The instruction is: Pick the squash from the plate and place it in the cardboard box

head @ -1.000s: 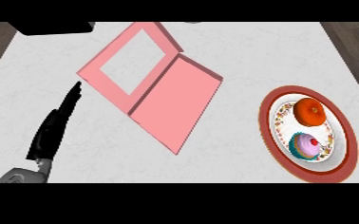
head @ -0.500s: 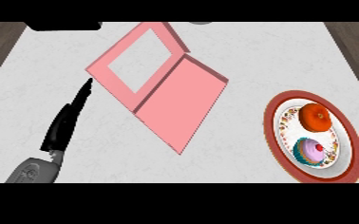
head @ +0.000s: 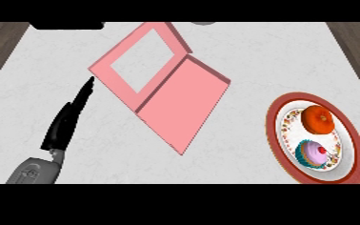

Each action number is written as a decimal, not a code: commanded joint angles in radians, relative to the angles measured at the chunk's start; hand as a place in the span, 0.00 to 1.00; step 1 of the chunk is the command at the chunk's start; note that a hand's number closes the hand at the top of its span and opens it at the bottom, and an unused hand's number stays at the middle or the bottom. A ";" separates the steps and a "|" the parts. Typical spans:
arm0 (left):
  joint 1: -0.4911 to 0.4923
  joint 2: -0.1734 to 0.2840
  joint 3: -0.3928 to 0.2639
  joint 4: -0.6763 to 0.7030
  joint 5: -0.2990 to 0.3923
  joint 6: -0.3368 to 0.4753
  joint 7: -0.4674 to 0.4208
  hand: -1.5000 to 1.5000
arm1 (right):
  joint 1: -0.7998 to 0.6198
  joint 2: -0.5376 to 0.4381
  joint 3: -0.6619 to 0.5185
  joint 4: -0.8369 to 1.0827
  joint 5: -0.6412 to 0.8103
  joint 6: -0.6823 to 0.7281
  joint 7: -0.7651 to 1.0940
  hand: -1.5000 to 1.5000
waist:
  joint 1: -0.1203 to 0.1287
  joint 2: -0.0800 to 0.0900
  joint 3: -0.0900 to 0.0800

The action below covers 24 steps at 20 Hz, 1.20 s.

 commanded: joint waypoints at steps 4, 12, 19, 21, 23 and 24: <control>-0.013 0.000 0.075 0.045 -0.013 -0.080 -0.018 0.50 | -0.041 0.060 0.059 -0.095 0.126 -0.008 0.160 0.00 | 0.001 0.001 0.000; -0.022 -0.069 0.093 0.039 -0.093 -0.079 -0.012 0.50 | -0.207 0.103 0.116 0.068 0.248 -0.030 0.156 0.00 | 0.006 0.001 0.000; -0.031 -0.092 0.158 0.074 -0.104 -0.118 -0.046 0.50 | -0.151 0.184 0.079 -0.082 0.254 -0.087 0.172 0.00 | 0.000 0.000 0.000; -0.013 -0.119 0.142 0.035 -0.140 -0.114 -0.001 0.50 | -0.213 0.191 0.094 0.002 0.310 -0.123 0.173 0.00 | 0.004 0.000 0.000; -0.003 -0.136 0.153 0.031 -0.160 -0.115 -0.010 0.50 | -0.234 0.131 0.054 0.028 0.294 -0.059 0.169 0.00 | 0.004 0.000 0.000; -0.008 -0.128 0.135 -0.026 -0.167 -0.102 0.043 0.50 | -0.306 0.128 0.087 0.147 0.334 -0.099 0.137 0.00 | 0.009 0.001 0.000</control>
